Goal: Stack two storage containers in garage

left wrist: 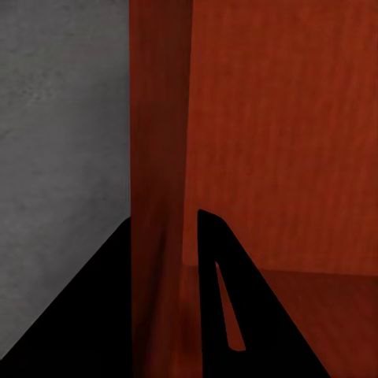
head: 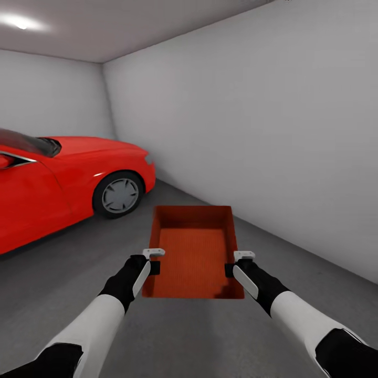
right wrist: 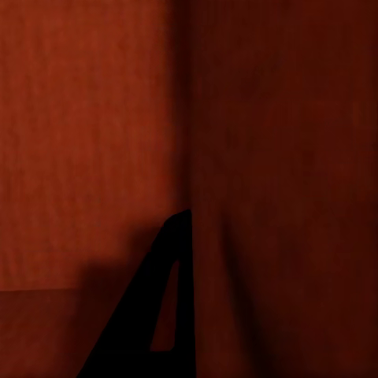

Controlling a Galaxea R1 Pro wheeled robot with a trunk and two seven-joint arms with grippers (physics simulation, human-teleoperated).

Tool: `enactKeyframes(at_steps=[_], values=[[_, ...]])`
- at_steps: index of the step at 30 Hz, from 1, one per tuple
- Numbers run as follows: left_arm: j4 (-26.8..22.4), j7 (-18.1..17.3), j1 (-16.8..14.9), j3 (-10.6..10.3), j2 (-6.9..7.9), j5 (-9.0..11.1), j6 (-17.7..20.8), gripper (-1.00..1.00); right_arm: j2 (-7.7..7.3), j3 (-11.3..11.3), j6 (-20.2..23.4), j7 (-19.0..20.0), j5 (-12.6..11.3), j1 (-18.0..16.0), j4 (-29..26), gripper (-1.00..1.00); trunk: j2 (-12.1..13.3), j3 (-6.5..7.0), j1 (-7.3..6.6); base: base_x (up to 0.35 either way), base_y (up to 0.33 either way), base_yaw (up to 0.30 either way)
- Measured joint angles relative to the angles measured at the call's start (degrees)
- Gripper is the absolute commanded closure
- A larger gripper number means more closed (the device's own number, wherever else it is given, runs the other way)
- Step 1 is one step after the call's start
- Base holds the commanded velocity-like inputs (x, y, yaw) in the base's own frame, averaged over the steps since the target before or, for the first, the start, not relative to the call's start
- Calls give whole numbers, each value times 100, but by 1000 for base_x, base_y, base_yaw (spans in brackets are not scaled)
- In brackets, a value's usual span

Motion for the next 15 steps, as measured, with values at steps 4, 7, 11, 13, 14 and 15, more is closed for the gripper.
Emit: enactKeyframes(at_steps=[4, 7, 11, 13, 14, 15], values=[[0, 0, 0, 0, 0, 0, 0, 100, 0, 0, 0, 0, 0, 0, 0, 100, 0, 0, 0, 0, 0, -285], [0, 0, 0, 0, 0, 0, 0, 100, 0, 0, 0, -2, -1, 0, 0, 100, 0, 0, 0, 0, 0, -285], [0, 0, 0, 0, 0, 0, 0, 100, 0, 0, 0, 0, 0, 0, 0, 100, 0, 0, 0, 0, 0, -285], [0, 0, 0, 0, 0, 0, 0, 100, 0, -1, 0, 0, 0, 0, 0, 100, 0, 0, 0, 0, 0, -285], [0, 0, 0, 0, 0, 0, 0, 100, 0, -1, 0, 0, 0, 0, 0, 100, 0, 0, 0, 0, 0, -285], [0, 0, 0, 0, 0, 0, 0, 100, 0, -1, 0, 0, 0, 0, 0, 100, 0, 0, 0, 0, 0, -285]])
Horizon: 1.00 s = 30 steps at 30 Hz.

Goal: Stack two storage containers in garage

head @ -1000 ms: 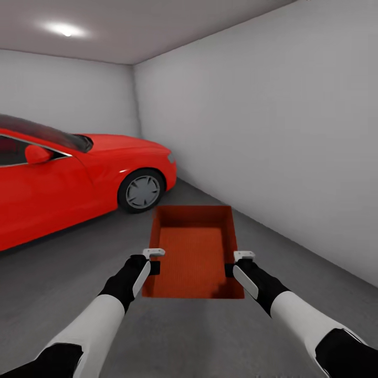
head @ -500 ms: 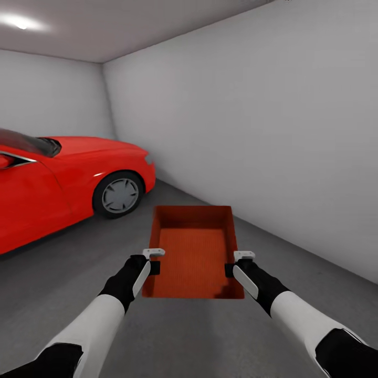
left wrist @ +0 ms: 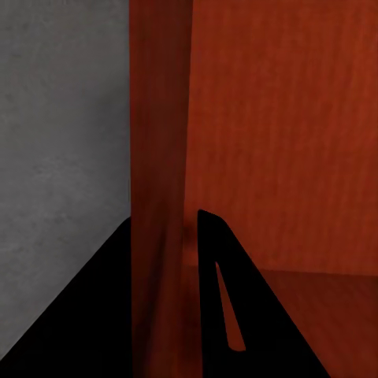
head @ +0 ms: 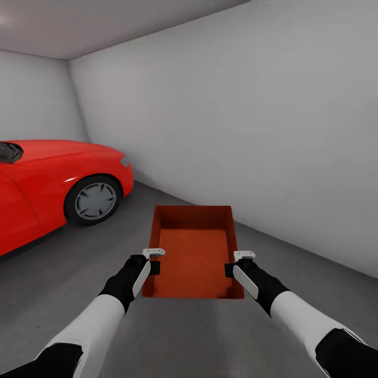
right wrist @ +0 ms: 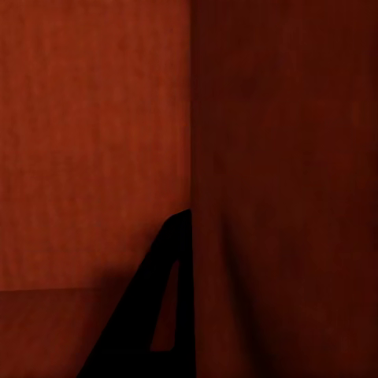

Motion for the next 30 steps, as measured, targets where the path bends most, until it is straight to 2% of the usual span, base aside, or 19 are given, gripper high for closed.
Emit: enactKeyframes(at_steps=[30], values=[[9, 0, 0, 1, 0, 5, 0, 100, -1, 2, 10, -4, -2, 0, 0, 100, 0, 0, 0, 0, 0, -285]])
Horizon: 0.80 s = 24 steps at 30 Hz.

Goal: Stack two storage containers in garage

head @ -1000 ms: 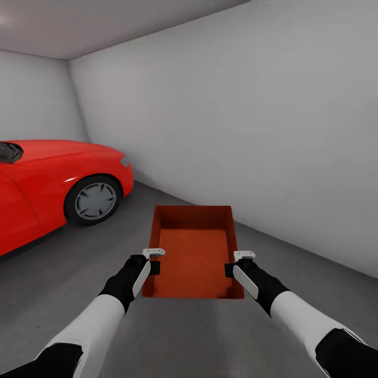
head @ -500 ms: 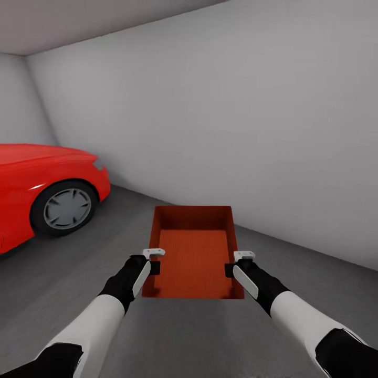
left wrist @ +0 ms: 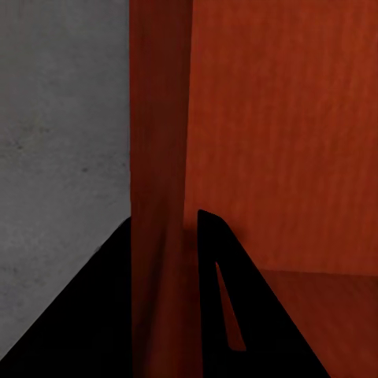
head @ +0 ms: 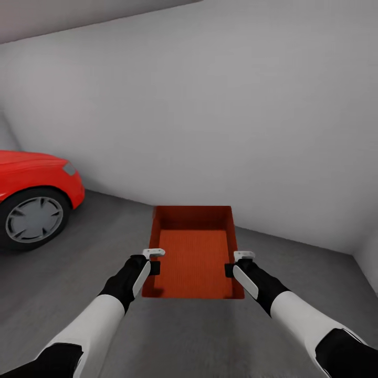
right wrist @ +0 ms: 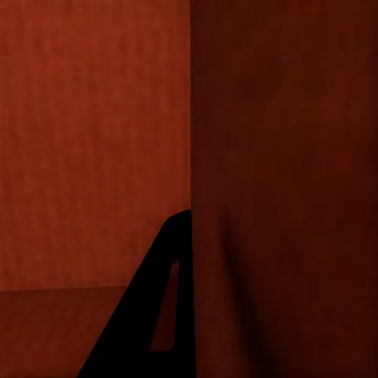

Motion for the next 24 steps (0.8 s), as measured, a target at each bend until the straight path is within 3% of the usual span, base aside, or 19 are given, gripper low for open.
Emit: enactKeyframes(at_steps=[24], values=[[0, 0, 0, 0, 0, 1, 0, 100, 0, 0, 0, -1, -2, 0, 0, 100, -1, 0, -1, 9, 0, -285]])
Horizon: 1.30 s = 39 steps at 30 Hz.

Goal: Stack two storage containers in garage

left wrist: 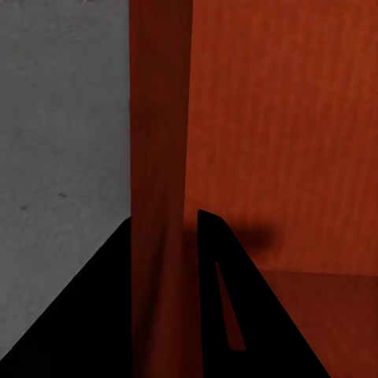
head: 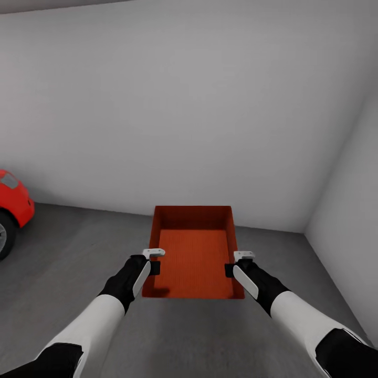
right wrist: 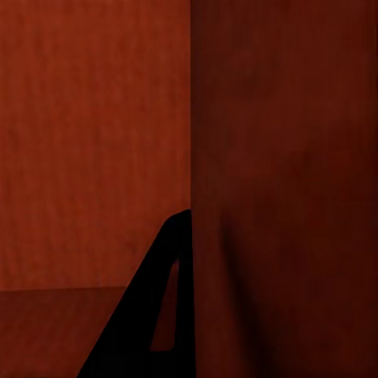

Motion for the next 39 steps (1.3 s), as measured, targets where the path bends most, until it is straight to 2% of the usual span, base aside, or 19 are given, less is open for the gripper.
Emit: enactKeyframes(at_steps=[6, 34, 39], values=[[-1, 0, 0, 3, -3, -6, 1, 100, -3, 0, 0, 7, 2, 0, 0, 100, 0, 0, -2, 269, 0, -162], [-1, -5, 0, 4, 0, -6, 10, 100, 1, -2, 9, -4, -4, 0, 0, 100, 0, 0, -2, 322, 0, -3], [0, -3, 0, 2, 0, -3, 4, 100, 0, -1, 4, 1, 0, 0, 0, 100, 0, 0, -2, 323, 0, -121]])
